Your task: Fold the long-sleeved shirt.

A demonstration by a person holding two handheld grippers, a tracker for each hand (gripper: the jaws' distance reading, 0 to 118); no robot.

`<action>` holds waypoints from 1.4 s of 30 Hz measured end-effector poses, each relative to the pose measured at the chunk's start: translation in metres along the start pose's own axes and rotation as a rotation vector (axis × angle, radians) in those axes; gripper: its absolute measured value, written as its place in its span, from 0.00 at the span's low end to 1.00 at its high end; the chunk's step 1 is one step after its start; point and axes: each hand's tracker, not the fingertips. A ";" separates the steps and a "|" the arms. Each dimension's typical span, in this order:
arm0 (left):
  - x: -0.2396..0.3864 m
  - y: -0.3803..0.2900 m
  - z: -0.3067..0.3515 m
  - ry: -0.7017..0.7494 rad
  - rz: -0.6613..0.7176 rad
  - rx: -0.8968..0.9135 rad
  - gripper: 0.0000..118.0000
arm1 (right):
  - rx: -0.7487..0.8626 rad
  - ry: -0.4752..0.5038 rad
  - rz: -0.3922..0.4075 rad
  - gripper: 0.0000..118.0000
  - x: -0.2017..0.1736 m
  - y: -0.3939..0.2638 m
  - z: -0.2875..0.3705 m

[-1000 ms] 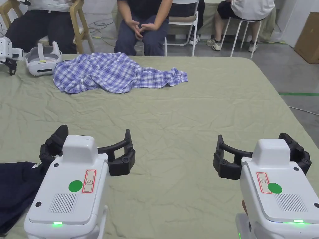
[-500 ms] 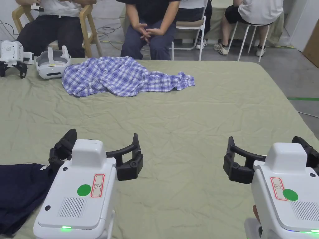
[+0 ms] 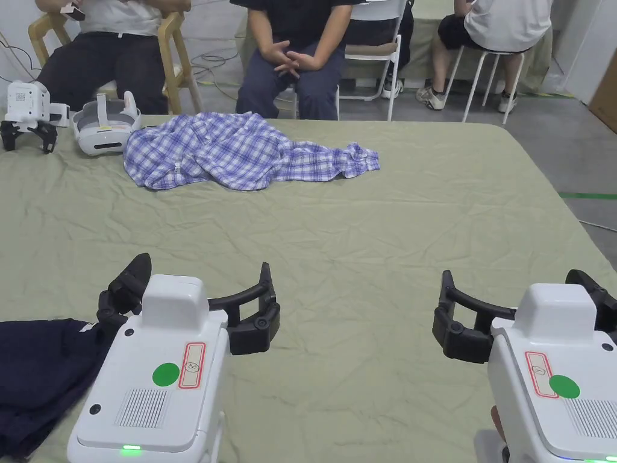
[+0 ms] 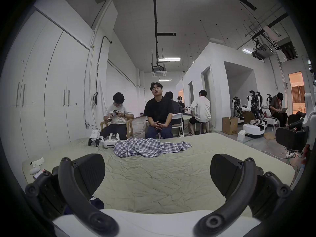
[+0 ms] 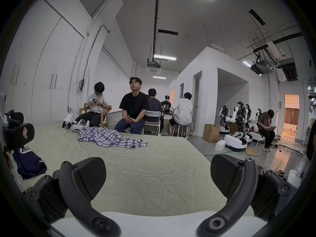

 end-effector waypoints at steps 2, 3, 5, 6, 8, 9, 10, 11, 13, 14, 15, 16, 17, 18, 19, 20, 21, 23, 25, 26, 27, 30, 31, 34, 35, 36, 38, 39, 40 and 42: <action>0.001 0.000 0.000 0.000 -0.001 0.000 0.94 | 0.001 0.000 0.000 1.00 -0.001 0.000 0.000; 0.001 0.000 0.000 0.000 -0.002 -0.001 0.94 | 0.001 0.001 0.000 1.00 -0.001 0.000 0.001; 0.001 0.001 0.000 -0.001 -0.004 0.002 0.94 | 0.001 0.002 0.001 1.00 -0.002 0.001 0.000; 0.001 0.001 0.000 -0.001 -0.005 0.003 0.94 | 0.002 0.001 0.001 1.00 -0.002 0.000 0.000; 0.001 0.001 -0.001 -0.002 -0.003 0.005 0.94 | 0.002 0.000 0.000 1.00 -0.001 0.000 0.000; 0.001 0.001 -0.001 -0.003 -0.003 0.005 0.94 | 0.001 0.000 0.001 1.00 -0.002 0.000 0.000; 0.001 0.001 -0.001 -0.003 -0.003 0.005 0.94 | 0.001 0.001 0.001 1.00 -0.002 0.000 0.000; 0.001 0.001 -0.001 -0.002 -0.004 0.005 0.94 | 0.001 -0.001 0.002 1.00 -0.001 0.000 0.000; 0.001 0.001 -0.001 -0.003 -0.006 0.006 0.94 | 0.000 -0.001 0.002 1.00 -0.001 0.000 0.000; 0.002 0.001 -0.001 -0.002 -0.007 0.007 0.94 | 0.001 -0.001 0.002 1.00 -0.001 0.000 0.000; 0.002 0.001 -0.001 -0.003 -0.007 0.006 0.94 | 0.000 -0.001 0.002 1.00 -0.001 0.000 0.001; 0.002 0.001 -0.001 -0.004 -0.007 0.004 0.94 | -0.001 -0.002 0.003 1.00 -0.001 0.001 0.001; 0.002 0.001 -0.001 -0.004 -0.006 0.003 0.94 | -0.003 -0.003 0.004 1.00 -0.002 0.001 0.000; 0.002 0.001 -0.002 -0.004 -0.006 0.002 0.94 | -0.004 -0.003 0.005 1.00 -0.002 0.001 0.000; 0.002 0.001 -0.002 -0.003 -0.005 0.001 0.94 | -0.004 -0.004 0.006 1.00 -0.001 0.001 0.000; 0.002 0.001 -0.002 -0.004 -0.006 0.000 0.94 | -0.004 -0.005 0.006 1.00 -0.001 0.001 -0.001; 0.002 0.001 -0.002 -0.006 -0.005 0.000 0.94 | -0.003 -0.006 0.005 1.00 -0.001 0.001 -0.001; 0.003 0.002 -0.002 -0.007 -0.005 0.001 0.94 | 0.002 -0.008 0.005 1.00 -0.001 0.003 0.000; 0.003 0.002 -0.002 -0.005 -0.014 0.005 0.94 | 0.005 -0.010 0.007 1.00 -0.001 0.003 0.001; 0.004 0.002 -0.002 -0.005 -0.018 0.005 0.94 | 0.006 -0.009 0.007 1.00 -0.001 0.003 0.001; 0.004 0.002 -0.002 -0.007 -0.022 0.003 0.94 | 0.006 -0.008 0.007 1.00 -0.001 0.003 0.001; 0.006 0.001 -0.002 -0.009 -0.028 0.004 0.94 | 0.007 -0.009 0.007 1.00 -0.001 0.002 0.001; 0.006 0.001 -0.002 -0.008 -0.028 0.003 0.94 | 0.006 -0.008 0.007 1.00 -0.001 0.002 0.001; 0.006 0.001 -0.002 -0.009 -0.028 0.002 0.94 | 0.007 -0.004 0.005 1.00 -0.002 0.002 0.001; 0.006 0.000 -0.003 -0.010 -0.028 0.001 0.94 | 0.007 -0.004 0.006 1.00 -0.001 0.002 0.001; 0.006 0.000 -0.004 -0.008 -0.028 -0.001 0.94 | 0.005 -0.003 0.007 1.00 -0.002 0.002 0.001; 0.007 0.000 -0.004 -0.006 -0.025 0.000 0.94 | 0.004 -0.003 0.009 1.00 -0.002 0.001 0.001; 0.007 0.001 -0.004 -0.006 -0.023 0.000 0.94 | 0.003 -0.003 0.010 1.00 -0.002 0.002 0.001; 0.006 0.001 -0.004 -0.007 -0.020 0.001 0.94 | 0.004 -0.001 0.011 1.00 -0.002 0.001 0.001; 0.007 0.002 -0.004 -0.010 -0.021 0.001 0.94 | 0.005 -0.004 0.013 1.00 -0.002 0.001 0.001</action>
